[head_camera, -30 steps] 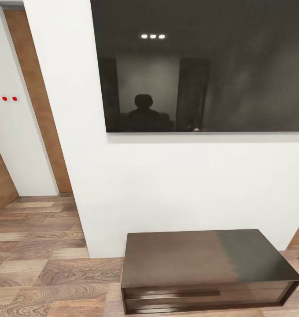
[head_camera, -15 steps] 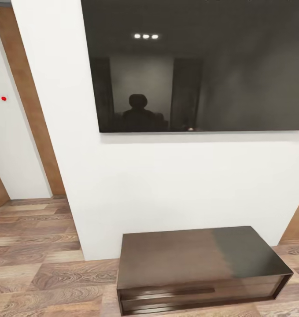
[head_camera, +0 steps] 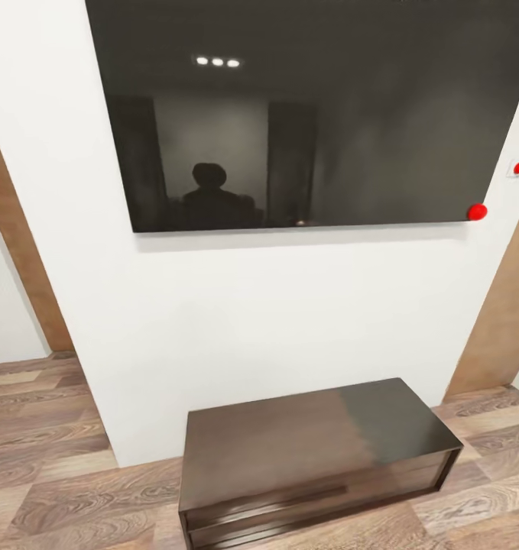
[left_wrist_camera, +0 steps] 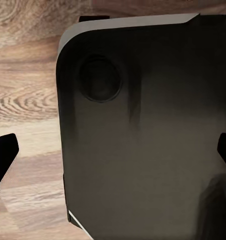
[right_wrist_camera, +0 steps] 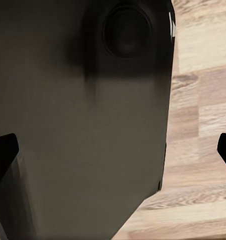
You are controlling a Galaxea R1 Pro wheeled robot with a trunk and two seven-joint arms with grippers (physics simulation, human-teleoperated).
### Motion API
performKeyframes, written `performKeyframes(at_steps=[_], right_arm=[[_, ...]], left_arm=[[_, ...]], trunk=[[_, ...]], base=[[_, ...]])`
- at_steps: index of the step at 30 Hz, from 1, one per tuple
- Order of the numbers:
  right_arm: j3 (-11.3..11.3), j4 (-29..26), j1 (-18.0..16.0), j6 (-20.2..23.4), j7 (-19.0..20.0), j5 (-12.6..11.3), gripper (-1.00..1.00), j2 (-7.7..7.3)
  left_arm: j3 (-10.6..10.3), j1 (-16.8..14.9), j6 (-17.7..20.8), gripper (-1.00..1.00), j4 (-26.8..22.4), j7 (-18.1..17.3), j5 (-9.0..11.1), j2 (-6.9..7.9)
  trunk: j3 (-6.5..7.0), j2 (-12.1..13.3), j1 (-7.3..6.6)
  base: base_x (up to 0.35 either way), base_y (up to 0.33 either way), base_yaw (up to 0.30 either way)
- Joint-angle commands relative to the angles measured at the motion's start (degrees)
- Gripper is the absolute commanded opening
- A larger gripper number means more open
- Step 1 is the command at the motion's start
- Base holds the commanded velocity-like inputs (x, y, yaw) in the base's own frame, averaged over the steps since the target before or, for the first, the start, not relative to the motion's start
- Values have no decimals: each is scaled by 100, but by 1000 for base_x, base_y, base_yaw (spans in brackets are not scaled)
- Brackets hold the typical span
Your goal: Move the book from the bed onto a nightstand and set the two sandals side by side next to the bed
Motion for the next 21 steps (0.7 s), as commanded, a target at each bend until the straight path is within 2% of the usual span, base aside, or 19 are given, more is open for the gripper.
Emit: performKeyframes(at_steps=[1,21], right_arm=[[-5,-1,-2,4,6,-4,100,0],[-14,-3,-2,-3,10,-21,100,-8]], left_arm=[[-2,-1,-2,100,-2,-1,-1,0],[-1,-1,-8,100,-6,-1,-3,1]], trunk=[[-4,-2,0],[2,-2,0]], base=[[0,0,-257],[0,0,-249]])
